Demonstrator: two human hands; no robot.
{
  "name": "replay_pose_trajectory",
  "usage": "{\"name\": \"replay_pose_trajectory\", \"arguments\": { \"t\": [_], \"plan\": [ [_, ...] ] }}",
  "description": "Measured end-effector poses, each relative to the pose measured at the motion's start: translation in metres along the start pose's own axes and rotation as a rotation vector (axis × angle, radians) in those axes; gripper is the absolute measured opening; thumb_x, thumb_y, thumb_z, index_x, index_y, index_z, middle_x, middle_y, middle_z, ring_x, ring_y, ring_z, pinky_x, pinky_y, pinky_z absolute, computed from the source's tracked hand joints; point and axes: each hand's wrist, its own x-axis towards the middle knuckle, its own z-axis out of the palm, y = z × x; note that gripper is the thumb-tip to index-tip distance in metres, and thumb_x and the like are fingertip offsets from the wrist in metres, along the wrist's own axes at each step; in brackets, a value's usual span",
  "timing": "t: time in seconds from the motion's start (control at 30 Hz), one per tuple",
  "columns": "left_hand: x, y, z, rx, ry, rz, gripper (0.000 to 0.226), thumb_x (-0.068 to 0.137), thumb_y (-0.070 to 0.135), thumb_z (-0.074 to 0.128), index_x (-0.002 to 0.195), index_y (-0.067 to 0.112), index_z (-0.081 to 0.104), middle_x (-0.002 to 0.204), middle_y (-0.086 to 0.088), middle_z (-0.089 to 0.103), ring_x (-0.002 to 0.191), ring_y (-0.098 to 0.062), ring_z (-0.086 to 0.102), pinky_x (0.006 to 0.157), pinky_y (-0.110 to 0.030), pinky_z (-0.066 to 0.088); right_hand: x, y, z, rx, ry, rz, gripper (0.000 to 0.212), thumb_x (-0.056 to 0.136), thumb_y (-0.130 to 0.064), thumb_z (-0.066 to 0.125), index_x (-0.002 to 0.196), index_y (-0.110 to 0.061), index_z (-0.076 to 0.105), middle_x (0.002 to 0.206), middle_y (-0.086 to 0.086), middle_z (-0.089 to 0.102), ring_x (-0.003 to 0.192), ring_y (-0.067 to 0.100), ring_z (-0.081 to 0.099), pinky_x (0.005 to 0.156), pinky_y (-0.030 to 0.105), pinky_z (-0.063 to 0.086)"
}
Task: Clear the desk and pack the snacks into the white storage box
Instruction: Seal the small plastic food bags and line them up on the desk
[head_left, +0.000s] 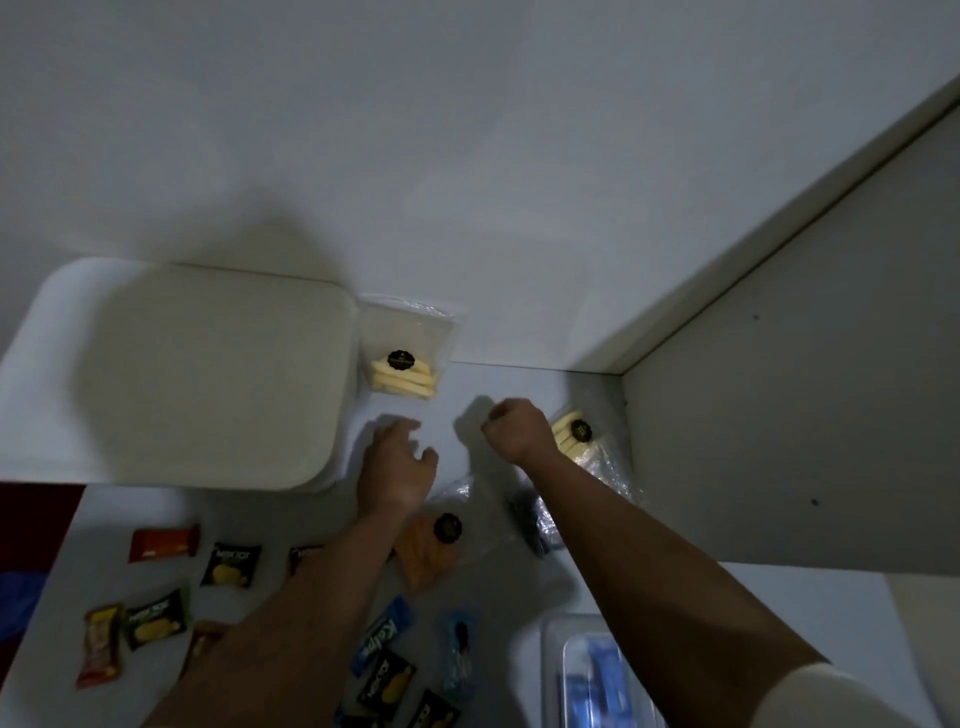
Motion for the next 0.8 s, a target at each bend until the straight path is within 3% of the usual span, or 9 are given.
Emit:
{"name": "replay_pose_trajectory", "arguments": {
  "t": [0.07,0.17,0.23,0.33,0.43,0.57,0.63,0.7,0.8],
  "plan": [
    [-0.016,-0.010,0.002,0.255,-0.095,0.114,0.056,0.083,0.039,0.076,0.134,0.025,0.057,0.135,-0.001,0.056,0.115,-0.017,0.056,0.091,-0.030,0.048,-0.015,0.014,0.006,-0.122,-0.100,0.031,0.036,0.090,-0.029,0.068,0.114,-0.003,0.072,0.113,0.016,0.073,0.107,0.033,0.070,0.089,0.036,0.057],
    [-0.028,-0.022,0.010,0.592,-0.267,0.225,0.086,0.070,0.061,0.074,0.144,0.029,0.043,0.145,0.001,0.043,0.126,-0.025,0.052,0.098,-0.042,0.049,-0.033,0.025,0.018,-0.260,-0.223,0.032,0.039,0.095,-0.031,0.064,0.124,-0.005,0.066,0.127,0.016,0.068,0.118,0.033,0.065,0.096,0.036,0.053],
    [-0.035,-0.028,0.017,0.706,-0.337,0.245,0.092,0.065,0.060,0.076,0.143,0.031,0.038,0.143,0.001,0.042,0.124,-0.026,0.052,0.095,-0.042,0.050,-0.040,0.033,0.028,-0.252,-0.200,0.029,0.039,0.093,-0.030,0.065,0.125,-0.007,0.065,0.128,0.015,0.067,0.119,0.034,0.064,0.096,0.037,0.053],
    [-0.041,-0.036,0.025,0.772,-0.299,0.295,0.075,0.076,0.048,0.068,0.141,0.028,0.038,0.139,-0.001,0.045,0.119,-0.027,0.052,0.088,-0.039,0.049,-0.046,0.039,0.038,-0.234,-0.156,0.046,0.035,0.091,-0.026,0.064,0.120,-0.007,0.068,0.123,0.014,0.069,0.115,0.034,0.067,0.095,0.039,0.056],
    [-0.042,-0.042,0.028,0.743,-0.265,0.335,0.062,0.086,0.044,0.057,0.143,0.025,0.039,0.138,-0.003,0.048,0.120,-0.027,0.052,0.088,-0.039,0.051,-0.048,0.041,0.040,-0.206,-0.157,0.035,0.031,0.093,-0.022,0.062,0.117,-0.004,0.072,0.121,0.016,0.071,0.114,0.033,0.067,0.097,0.039,0.056],
    [-0.046,-0.036,0.024,0.695,-0.260,0.340,0.055,0.091,0.040,0.060,0.141,0.026,0.043,0.136,0.000,0.049,0.119,-0.025,0.053,0.091,-0.040,0.051,-0.055,0.040,0.036,-0.102,-0.127,-0.012,0.034,0.095,-0.026,0.064,0.114,0.000,0.072,0.117,0.020,0.072,0.112,0.034,0.068,0.096,0.038,0.056],
    [-0.049,-0.034,0.022,0.615,-0.198,0.322,0.045,0.088,0.035,0.063,0.131,0.028,0.049,0.127,0.002,0.050,0.111,-0.023,0.055,0.088,-0.040,0.053,-0.060,0.038,0.032,-0.005,-0.118,-0.033,0.022,0.090,-0.022,0.068,0.099,-0.003,0.075,0.098,0.017,0.073,0.098,0.031,0.070,0.085,0.036,0.057],
    [-0.052,-0.032,0.022,0.456,-0.117,0.308,0.022,0.088,0.031,0.064,0.106,0.027,0.054,0.109,0.004,0.053,0.095,-0.020,0.058,0.080,-0.040,0.053,-0.066,0.039,0.024,0.158,-0.082,-0.018,0.008,0.083,-0.018,0.075,0.081,-0.009,0.074,0.072,0.001,0.069,0.074,0.017,0.066,0.065,0.026,0.053],
    [-0.062,-0.009,0.015,0.117,-0.144,0.154,0.018,0.095,0.029,0.060,0.083,0.015,0.059,0.082,-0.004,0.066,0.076,-0.021,0.064,0.076,-0.044,0.057,-0.084,0.037,0.004,0.401,-0.082,-0.005,0.029,0.082,-0.001,0.076,0.059,-0.014,0.064,0.041,-0.014,0.055,0.045,0.000,0.052,0.044,0.011,0.040]
  ]
}}
